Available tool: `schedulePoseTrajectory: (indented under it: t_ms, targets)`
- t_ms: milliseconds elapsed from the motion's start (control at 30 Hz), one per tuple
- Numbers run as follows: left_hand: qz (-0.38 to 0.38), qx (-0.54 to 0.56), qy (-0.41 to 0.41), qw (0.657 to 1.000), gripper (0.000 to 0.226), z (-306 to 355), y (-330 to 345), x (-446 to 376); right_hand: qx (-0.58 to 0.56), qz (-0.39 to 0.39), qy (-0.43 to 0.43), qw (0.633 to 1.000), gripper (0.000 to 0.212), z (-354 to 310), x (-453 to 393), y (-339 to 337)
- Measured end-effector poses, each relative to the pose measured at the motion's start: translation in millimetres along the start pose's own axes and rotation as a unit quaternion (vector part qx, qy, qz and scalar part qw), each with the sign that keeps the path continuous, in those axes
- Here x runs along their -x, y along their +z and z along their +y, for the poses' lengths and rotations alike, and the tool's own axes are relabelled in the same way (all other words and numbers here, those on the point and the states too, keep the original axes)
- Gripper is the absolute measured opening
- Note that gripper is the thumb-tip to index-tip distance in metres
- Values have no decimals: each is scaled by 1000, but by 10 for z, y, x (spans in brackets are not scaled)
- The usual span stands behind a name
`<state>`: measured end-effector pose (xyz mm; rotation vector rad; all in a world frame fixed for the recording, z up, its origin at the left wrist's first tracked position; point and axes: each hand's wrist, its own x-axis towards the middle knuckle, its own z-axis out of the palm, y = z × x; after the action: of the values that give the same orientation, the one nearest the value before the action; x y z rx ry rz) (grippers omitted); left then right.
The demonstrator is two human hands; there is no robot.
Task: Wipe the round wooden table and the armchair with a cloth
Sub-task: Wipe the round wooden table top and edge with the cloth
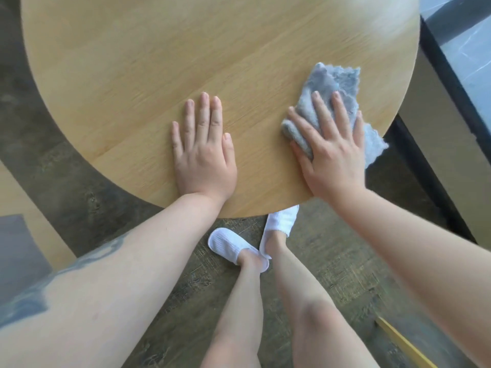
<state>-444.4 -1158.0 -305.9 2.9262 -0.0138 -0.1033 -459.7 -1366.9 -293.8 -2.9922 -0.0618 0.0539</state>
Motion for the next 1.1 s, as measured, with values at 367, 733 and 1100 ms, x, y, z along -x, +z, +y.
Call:
schedulePoseTrajectory:
  t_ms: [367, 733, 1100]
  targets:
    - [51, 131, -17, 990, 52, -48, -49, -17, -9, -19, -70, 997, 55, -431, 94, 37]
    - [91, 112, -74, 987, 52, -12, -2, -38, 1, -34, -87, 996, 56, -158, 302, -14]
    - [-4, 107, 70, 992, 52, -608, -311, -289, -35, 28, 104, 993, 57, -584, 265, 33]
